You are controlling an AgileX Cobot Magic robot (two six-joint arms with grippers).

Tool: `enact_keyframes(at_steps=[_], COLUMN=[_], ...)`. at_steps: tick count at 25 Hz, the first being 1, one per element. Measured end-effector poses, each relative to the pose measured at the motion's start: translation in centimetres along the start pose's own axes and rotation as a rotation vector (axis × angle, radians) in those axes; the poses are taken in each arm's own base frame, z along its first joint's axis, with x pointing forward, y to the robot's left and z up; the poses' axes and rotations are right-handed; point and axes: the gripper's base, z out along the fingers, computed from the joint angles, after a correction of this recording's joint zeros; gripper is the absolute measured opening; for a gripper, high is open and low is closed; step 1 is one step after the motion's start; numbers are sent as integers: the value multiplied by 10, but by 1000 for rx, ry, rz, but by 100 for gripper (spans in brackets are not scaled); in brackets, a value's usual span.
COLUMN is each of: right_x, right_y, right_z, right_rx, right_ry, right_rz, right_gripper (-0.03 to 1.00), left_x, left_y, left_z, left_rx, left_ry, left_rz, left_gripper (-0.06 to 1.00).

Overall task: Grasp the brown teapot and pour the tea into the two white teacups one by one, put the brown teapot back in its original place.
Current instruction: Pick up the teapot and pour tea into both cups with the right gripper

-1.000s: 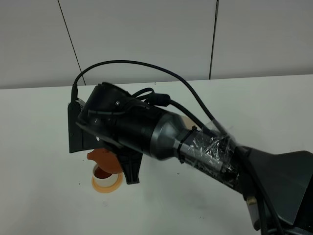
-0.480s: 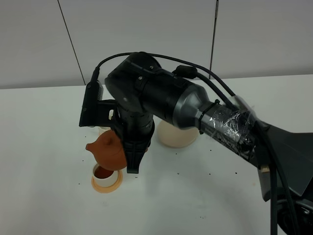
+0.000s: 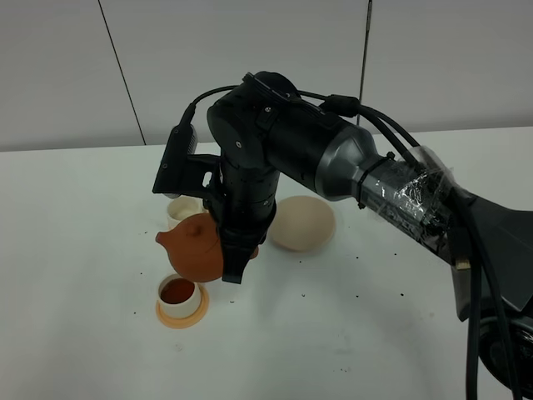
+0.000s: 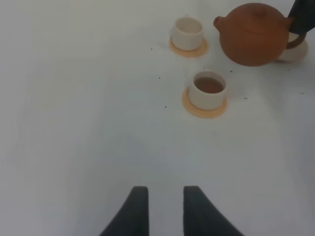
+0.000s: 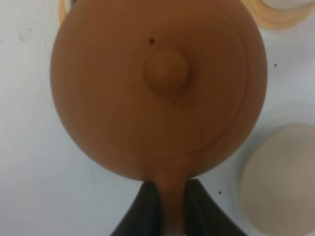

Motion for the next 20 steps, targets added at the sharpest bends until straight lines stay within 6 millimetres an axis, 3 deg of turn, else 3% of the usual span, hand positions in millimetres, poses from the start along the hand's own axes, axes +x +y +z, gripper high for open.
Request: enact_keyframes(at_steps=[15,20], right_x=[1,14], right_y=[-1,-16], right_z=[0,0], right_rx=[-5,5], right_ry=[-2,7], right_rz=[9,36], right_gripper=[9,9], left_x=[0,0], left_y=[0,0], left_z=[0,0], left_rx=[0,0], left_ry=[0,0], left_rz=[0,0], left_gripper=[24,24])
